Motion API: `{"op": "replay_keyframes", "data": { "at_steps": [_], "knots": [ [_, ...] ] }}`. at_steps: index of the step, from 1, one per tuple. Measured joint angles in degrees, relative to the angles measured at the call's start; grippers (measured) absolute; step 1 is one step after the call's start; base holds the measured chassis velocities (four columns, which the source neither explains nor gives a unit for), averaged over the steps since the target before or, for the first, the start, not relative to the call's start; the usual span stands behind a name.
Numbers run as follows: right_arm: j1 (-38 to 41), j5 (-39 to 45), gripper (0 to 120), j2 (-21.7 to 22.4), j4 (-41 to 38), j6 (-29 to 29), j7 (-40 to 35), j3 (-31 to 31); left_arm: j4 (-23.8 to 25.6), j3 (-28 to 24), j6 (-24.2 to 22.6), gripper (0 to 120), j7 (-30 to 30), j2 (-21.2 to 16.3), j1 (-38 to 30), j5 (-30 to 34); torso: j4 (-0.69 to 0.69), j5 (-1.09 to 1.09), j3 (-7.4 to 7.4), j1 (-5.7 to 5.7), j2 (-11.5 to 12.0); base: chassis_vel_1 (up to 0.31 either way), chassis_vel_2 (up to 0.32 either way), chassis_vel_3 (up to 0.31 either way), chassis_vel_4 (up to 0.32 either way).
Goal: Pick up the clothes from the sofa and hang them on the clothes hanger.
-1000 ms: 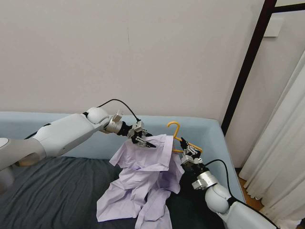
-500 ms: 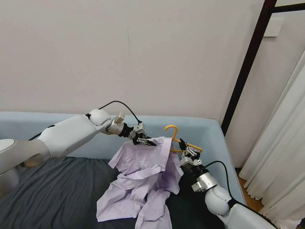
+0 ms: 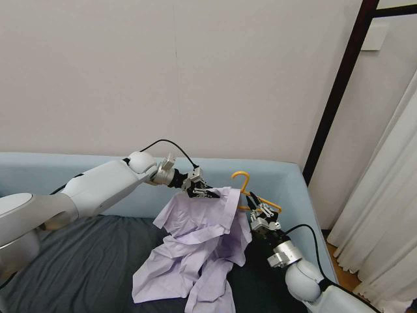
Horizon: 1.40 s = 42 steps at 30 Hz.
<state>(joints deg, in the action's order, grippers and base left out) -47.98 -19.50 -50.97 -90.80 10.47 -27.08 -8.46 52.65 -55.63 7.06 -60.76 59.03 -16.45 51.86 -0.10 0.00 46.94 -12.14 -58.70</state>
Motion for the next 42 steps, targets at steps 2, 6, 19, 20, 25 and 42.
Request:
{"op": "replay_keyframes", "data": {
  "at_steps": [2,6,19,20,25,42],
  "knots": [
    [-1.4,1.0,45,0.5,-1.2,0.0,0.2,0.8,0.0,0.4,0.1,7,0.1,0.0,0.2,0.0,0.01,-0.01,0.0,0.0,0.0,0.0,0.0,0.0,0.0],
    [-4.7,4.9,58,1.3,-4.5,0.1,0.5,2.6,-0.3,1.5,0.3,7,0.1,0.0,0.9,-0.1,0.02,0.0,0.0,0.0,0.0,0.0,0.0,0.0,0.0],
    [-23.1,51.0,100,0.0,-21.5,-10.5,5.0,10.0,2.9,3.3,0.7,7,1.0,-3.1,2.7,-0.5,-0.01,0.01,-0.01,0.01,0.0,0.0,0.0,0.0,0.0],
    [-23.1,51.0,100,0.0,-21.5,-10.5,5.0,10.0,2.9,3.3,0.7,7,1.0,-3.1,2.7,-0.5,-0.01,0.01,-0.01,0.01,0.0,0.0,0.0,0.0,0.0],
    [-23.2,60.6,100,-2.5,-21.0,-13.9,6.3,9.4,4.9,3.3,0.7,7,1.4,-4.6,2.8,-0.3,0.01,0.0,0.0,0.01,0.0,0.0,0.0,0.0,0.0],
    [-13.4,68.7,100,-5.2,-7.4,-15.7,10.8,5.4,7.1,3.2,0.6,7,1.9,-5.0,3.0,0.1,0.01,0.01,0.01,0.0,0.0,0.0,0.0,0.0,0.0]
  ]
}}
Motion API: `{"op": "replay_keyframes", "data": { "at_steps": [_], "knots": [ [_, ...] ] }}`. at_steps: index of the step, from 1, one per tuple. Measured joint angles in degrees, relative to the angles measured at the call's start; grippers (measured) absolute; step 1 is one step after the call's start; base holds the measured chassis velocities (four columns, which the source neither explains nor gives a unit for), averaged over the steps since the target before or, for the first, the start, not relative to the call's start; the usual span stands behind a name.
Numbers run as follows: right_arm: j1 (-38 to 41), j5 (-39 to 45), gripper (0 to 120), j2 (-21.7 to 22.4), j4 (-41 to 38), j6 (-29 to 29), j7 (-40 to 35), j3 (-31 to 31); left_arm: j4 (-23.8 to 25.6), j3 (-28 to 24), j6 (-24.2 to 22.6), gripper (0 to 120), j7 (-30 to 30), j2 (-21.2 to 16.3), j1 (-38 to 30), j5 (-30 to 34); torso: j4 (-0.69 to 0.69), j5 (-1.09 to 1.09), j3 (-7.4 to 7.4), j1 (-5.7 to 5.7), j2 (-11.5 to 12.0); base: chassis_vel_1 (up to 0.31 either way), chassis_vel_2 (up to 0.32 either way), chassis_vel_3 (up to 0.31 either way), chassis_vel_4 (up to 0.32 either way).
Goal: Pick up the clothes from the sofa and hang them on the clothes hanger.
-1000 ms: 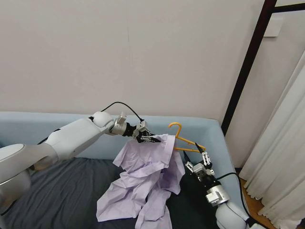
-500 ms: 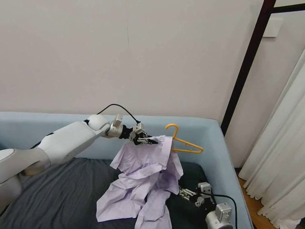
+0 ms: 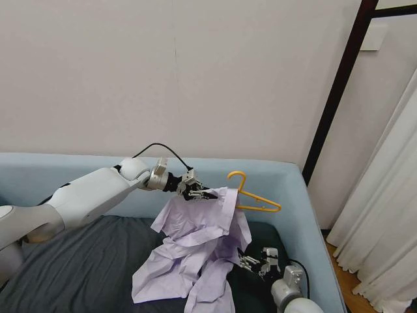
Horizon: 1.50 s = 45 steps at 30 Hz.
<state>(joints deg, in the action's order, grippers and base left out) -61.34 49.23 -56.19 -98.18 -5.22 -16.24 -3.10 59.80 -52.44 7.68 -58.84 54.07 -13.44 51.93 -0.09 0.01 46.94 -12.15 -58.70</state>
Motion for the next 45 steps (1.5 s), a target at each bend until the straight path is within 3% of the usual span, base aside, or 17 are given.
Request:
{"op": "replay_keyframes", "data": {
  "at_steps": [7,33,45],
  "knots": [
    [2.8,0.2,94,-1.5,3.9,-0.2,0.7,-1.4,0.0,-0.4,-0.2,7,0.1,0.4,0.0,0.1,0.0,0.0,0.0,0.0,0.0,0.0,0.0,0.0,0.0],
    [3.9,-0.6,0,-2.5,6.8,1.1,1.0,-3.4,1.0,-0.7,-0.6,7,0.1,0.0,-0.6,0.7,-0.01,0.0,0.0,0.0,0.0,0.0,0.0,0.0,0.0],
    [3.7,-0.6,0,-3.0,6.5,1.9,1.4,-2.7,2.2,-0.1,-0.4,7,0.0,-1.7,-0.1,1.1,0.0,0.0,0.0,0.0,0.0,0.0,0.0,0.0,0.0]
  ]
}}
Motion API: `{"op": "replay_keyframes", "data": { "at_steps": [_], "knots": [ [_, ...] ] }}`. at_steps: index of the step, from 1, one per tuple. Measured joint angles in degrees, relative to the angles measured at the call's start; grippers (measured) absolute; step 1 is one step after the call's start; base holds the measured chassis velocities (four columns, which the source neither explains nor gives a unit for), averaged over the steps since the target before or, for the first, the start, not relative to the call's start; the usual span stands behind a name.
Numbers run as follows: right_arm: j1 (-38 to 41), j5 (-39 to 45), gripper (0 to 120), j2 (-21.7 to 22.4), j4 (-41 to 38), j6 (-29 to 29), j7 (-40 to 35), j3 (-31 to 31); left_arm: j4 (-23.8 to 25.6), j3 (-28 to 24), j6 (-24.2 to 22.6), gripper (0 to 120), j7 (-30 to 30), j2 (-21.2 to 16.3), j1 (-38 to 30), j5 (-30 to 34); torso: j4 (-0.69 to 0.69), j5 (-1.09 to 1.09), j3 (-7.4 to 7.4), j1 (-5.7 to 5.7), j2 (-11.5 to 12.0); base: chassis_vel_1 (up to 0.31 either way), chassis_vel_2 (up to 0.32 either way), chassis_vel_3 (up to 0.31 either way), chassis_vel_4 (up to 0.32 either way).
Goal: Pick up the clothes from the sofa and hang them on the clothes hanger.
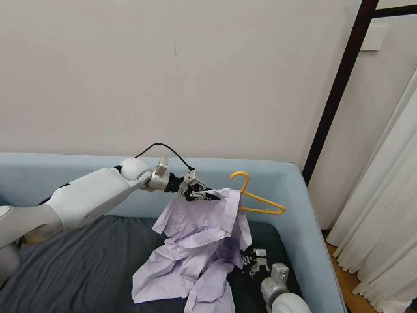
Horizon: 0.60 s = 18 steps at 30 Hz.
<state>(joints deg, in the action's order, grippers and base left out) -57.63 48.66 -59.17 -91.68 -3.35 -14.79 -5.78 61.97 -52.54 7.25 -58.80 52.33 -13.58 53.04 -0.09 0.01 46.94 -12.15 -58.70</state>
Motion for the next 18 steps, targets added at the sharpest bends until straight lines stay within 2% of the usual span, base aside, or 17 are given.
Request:
{"op": "replay_keyframes", "data": {
  "at_steps": [14,18],
  "knots": [
    [2.1,6.9,0,4.6,-2.8,-3.8,0.8,4.5,1.9,2.1,1.6,7,-1.0,-3.4,0.7,1.3,0.0,0.0,0.0,0.0,0.0,0.0,0.0,0.0,0.0],
    [3.6,8.8,0,6.1,-3.5,-5.3,1.5,4.9,4.0,3.0,2.3,7,-1.3,-4.9,0.4,3.8,0.0,-0.01,0.0,0.0,0.0,0.0,0.0,0.0,0.0]
  ]
}}
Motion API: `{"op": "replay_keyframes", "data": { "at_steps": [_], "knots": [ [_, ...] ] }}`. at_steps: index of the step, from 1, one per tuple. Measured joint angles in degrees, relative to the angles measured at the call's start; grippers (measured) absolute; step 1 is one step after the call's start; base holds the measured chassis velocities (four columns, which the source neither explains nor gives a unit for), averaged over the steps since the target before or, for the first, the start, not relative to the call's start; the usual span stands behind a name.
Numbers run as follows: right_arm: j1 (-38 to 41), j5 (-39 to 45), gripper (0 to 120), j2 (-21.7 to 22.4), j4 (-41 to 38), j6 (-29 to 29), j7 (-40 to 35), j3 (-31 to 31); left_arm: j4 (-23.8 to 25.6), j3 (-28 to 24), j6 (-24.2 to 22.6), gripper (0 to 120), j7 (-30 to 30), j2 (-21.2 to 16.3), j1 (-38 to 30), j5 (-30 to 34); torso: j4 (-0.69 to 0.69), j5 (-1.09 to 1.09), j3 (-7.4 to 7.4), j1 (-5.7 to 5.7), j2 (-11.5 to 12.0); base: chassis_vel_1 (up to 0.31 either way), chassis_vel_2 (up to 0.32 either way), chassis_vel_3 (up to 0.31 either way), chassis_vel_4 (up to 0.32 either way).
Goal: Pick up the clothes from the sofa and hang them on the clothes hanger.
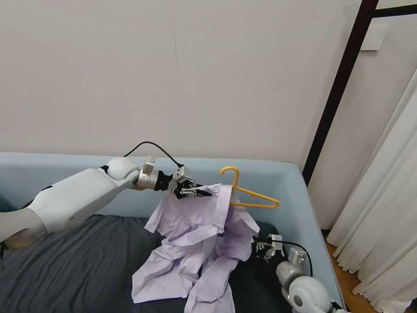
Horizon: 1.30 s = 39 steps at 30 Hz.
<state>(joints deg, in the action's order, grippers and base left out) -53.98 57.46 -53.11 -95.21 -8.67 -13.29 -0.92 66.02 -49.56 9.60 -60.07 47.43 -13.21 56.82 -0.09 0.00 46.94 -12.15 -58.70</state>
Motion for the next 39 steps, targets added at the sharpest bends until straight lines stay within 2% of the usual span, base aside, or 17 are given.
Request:
{"op": "replay_keyframes", "data": {
  "at_steps": [8,18,25,28,39],
  "knots": [
    [2.8,2.5,0,2.3,-0.3,-2.0,-0.5,1.3,2.7,0.4,1.4,7,-1.3,-2.7,0.0,2.2,0.01,0.0,0.0,0.0,0.0,0.0,0.0,0.0,0.0],
    [3.9,4.2,0,7.7,-3.9,-3.2,-1.7,2.9,2.4,1.6,3.6,7,-5.4,-4.4,-0.2,-4.5,0.0,0.01,0.0,0.0,0.0,0.0,0.0,0.0,0.0],
    [4.4,4.4,0,8.5,-5.3,-3.2,-2.7,3.1,2.0,2.4,5.1,7,-6.3,-4.3,-0.3,-9.1,0.0,0.0,0.0,0.0,0.0,0.0,0.0,0.0,0.0],
    [4.4,4.3,0,8.6,-6.6,-3.2,-3.1,3.4,1.2,3.0,5.6,7,-6.6,-4.0,-0.3,-13.6,0.0,0.0,0.0,0.0,0.0,0.0,0.0,0.0,0.0],
    [5.3,5.0,0,10.9,-12.6,-4.2,-4.8,3.7,-1.0,4.1,5.9,7,-4.7,-3.1,-0.1,-19.5,0.0,0.0,0.0,0.0,0.0,0.0,0.0,0.0,0.0]
  ]
}}
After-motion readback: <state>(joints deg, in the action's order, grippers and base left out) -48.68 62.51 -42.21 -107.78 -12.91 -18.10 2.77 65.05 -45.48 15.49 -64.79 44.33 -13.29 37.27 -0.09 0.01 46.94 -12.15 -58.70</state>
